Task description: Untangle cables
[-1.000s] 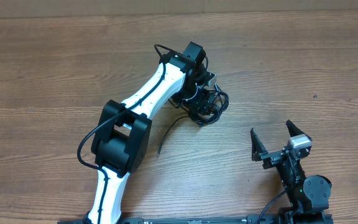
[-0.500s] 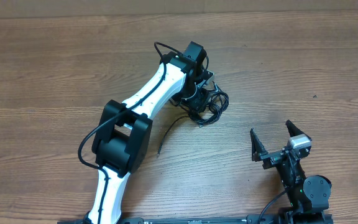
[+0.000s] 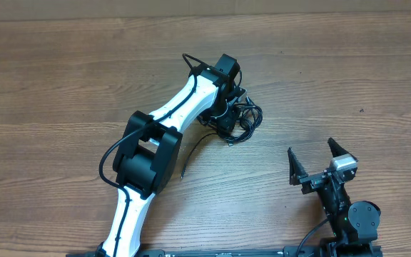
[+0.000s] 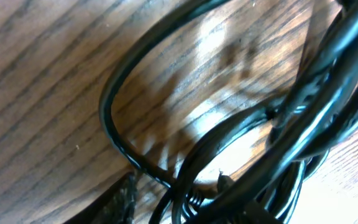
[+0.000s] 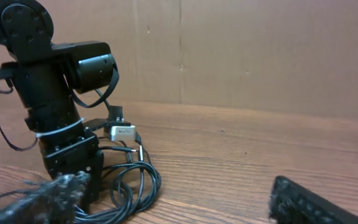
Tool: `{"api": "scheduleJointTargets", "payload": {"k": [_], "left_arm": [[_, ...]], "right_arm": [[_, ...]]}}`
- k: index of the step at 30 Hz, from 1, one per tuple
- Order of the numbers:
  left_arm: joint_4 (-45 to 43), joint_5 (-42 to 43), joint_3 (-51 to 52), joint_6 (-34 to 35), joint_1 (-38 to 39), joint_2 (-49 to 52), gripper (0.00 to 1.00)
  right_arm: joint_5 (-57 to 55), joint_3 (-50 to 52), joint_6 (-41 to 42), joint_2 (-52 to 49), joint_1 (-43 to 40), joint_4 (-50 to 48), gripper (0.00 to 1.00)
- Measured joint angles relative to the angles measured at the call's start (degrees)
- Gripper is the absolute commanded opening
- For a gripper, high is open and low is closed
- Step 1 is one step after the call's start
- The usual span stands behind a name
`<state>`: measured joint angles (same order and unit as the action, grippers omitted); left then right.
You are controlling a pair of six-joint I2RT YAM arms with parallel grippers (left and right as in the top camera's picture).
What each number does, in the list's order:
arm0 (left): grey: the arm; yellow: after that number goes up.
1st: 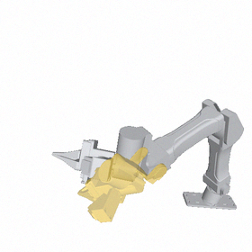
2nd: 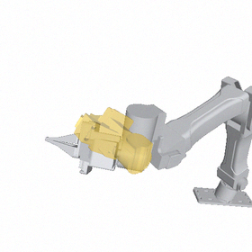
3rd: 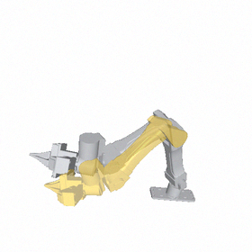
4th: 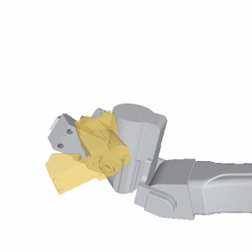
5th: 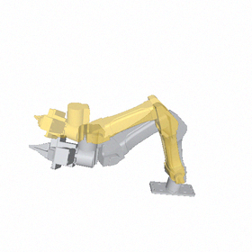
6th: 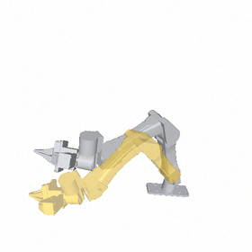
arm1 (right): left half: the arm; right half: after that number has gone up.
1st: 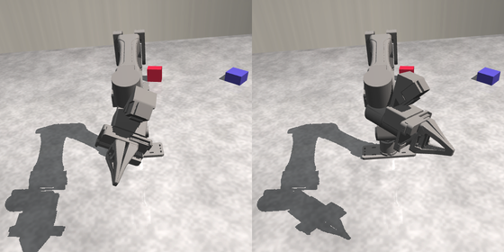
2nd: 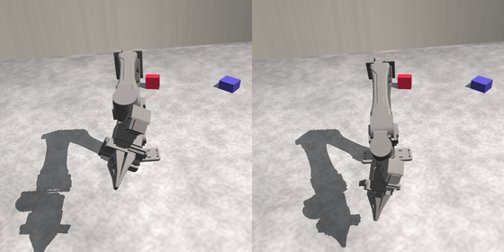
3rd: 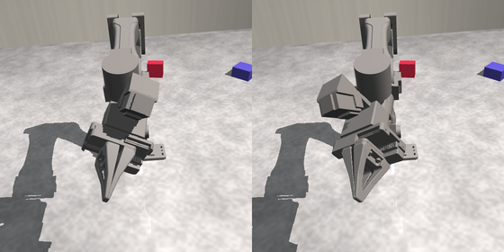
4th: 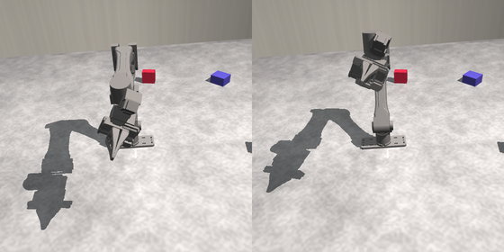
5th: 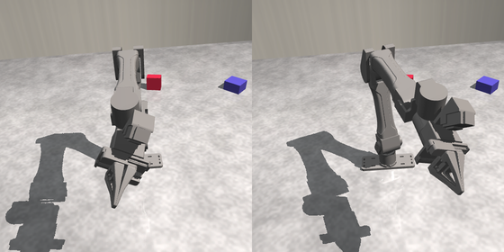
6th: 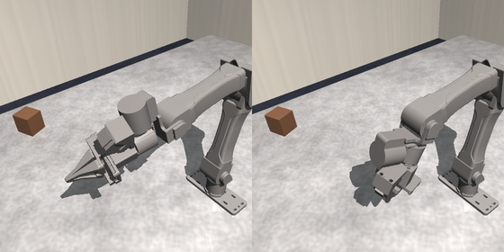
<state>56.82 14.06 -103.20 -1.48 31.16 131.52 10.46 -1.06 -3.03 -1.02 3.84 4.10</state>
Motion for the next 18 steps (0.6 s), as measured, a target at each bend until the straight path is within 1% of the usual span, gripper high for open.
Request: {"api": "scheduleJointTargets", "payload": {"k": [1,3,4,5,6,8,11,12,13,14,15,16,17,18], "left_arm": [[0.1,0.0,0.0,0.0,0.0,0.0,0.36],[0.5,0.0,0.0,0.5,0.0,0.0,0.32],[0.9,0.1,0.0,0.9,0.0,0.0,0.29],[1.5,0.4,0.0,1.2,0.0,0.0,0.20],[2.3,0.9,0.0,1.5,0.0,0.0,0.18],[3.3,1.6,0.0,1.7,0.0,0.0,0.04],[6.1,3.3,0.0,2.0,0.0,0.0,0.04],[7.2,4.2,0.0,1.9,0.0,0.0,0.04],[8.3,5.2,0.0,1.9,0.0,0.0,0.04],[9.1,6.3,0.0,1.9,0.0,0.0,0.04],[10.2,8.0,0.0,2.0,-0.1,0.0,0.04],[11.3,9.2,-0.3,2.0,-0.3,0.0,0.04],[12.5,10.6,-0.6,2.0,-0.8,0.0,0.04],[13.3,11.8,-1.2,2.0,-1.2,0.0,0.04]], "right_arm": [[0.2,0.0,-0.3,0.0,0.0,0.0,0.67],[1.1,0.0,0.0,0.0,0.0,-0.1,0.25],[1.8,0.0,0.0,0.0,0.0,-0.2,0.14],[2.2,0.0,0.1,0.0,0.0,-0.2,0.06],[2.7,0.0,0.2,0.0,0.0,-0.2,0.05],[3.0,0.0,0.1,0.0,0.0,-0.2,0.04],[3.3,0.0,1.4,0.0,0.0,-0.2,0.04],[3.3,0.0,2.0,0.0,0.0,-0.2,0.07],[3.3,0.0,2.6,0.0,0.0,-0.2,0.26],[3.3,0.0,3.8,0.0,0.0,-0.2,0.57],[3.3,0.0,3.7,0.0,0.0,-0.2,0.68],[3.3,0.0,4.2,0.0,0.0,-0.2,0.93],[3.3,0.0,4.7,0.0,0.0,-0.3,1.00],[3.3,0.0,5.4,0.0,0.0,-0.2,1.00]]}}
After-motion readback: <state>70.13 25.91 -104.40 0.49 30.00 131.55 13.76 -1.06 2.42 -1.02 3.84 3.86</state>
